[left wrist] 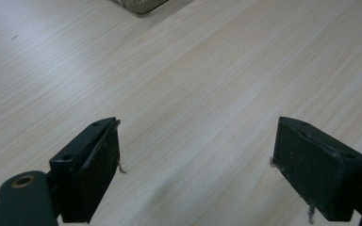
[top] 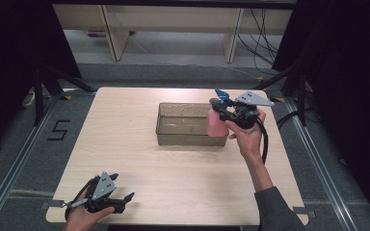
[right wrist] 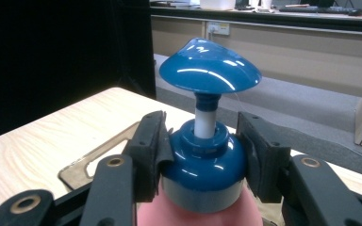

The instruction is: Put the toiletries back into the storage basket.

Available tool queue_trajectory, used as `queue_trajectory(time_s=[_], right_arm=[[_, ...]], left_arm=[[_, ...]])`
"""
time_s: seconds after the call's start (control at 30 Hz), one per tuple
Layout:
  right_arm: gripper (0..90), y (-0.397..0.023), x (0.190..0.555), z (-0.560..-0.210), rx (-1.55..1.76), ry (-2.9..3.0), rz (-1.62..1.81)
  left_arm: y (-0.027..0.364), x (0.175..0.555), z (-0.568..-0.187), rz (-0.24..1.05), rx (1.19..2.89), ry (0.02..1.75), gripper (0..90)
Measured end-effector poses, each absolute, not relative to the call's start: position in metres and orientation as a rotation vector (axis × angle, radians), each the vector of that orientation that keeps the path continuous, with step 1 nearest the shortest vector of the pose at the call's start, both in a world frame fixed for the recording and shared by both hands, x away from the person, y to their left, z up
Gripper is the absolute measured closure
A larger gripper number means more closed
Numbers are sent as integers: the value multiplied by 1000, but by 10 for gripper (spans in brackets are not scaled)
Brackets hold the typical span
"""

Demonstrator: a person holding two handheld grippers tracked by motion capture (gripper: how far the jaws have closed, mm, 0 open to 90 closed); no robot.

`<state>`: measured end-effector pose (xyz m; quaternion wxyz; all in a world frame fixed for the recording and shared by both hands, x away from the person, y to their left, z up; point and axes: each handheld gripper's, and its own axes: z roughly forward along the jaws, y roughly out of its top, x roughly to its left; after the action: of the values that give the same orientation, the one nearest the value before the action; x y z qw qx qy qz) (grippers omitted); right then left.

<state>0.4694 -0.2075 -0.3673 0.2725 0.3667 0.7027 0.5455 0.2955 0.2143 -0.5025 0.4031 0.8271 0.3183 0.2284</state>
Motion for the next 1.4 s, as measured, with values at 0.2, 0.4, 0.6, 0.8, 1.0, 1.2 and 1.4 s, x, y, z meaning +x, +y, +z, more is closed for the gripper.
queue_trajectory(time_s=[0.2, 0.4, 0.6, 0.8, 1.0, 1.2, 1.4], right_arm=[[542, -205, 479, -371, 995, 1882, 1466], [542, -203, 486, -375, 1018, 1891, 1453], [542, -204, 492, -380, 1003, 1882, 1440], [542, -205, 495, -385, 1040, 1892, 1424], [542, -207, 498, -391, 1041, 1895, 1411], [543, -208, 499, -398, 1049, 1909, 1396], [543, -207, 499, -402, 1038, 1915, 1387]], left_arm=[[215, 296, -502, 589, 2099, 801, 150], [215, 296, -502, 589, 2095, 799, 150], [216, 296, -501, 601, 2117, 787, 150], [216, 296, -500, 607, 2114, 792, 150], [217, 296, -500, 602, 2115, 787, 150], [216, 296, -501, 597, 2096, 793, 150], [216, 295, -501, 587, 2091, 797, 150]])
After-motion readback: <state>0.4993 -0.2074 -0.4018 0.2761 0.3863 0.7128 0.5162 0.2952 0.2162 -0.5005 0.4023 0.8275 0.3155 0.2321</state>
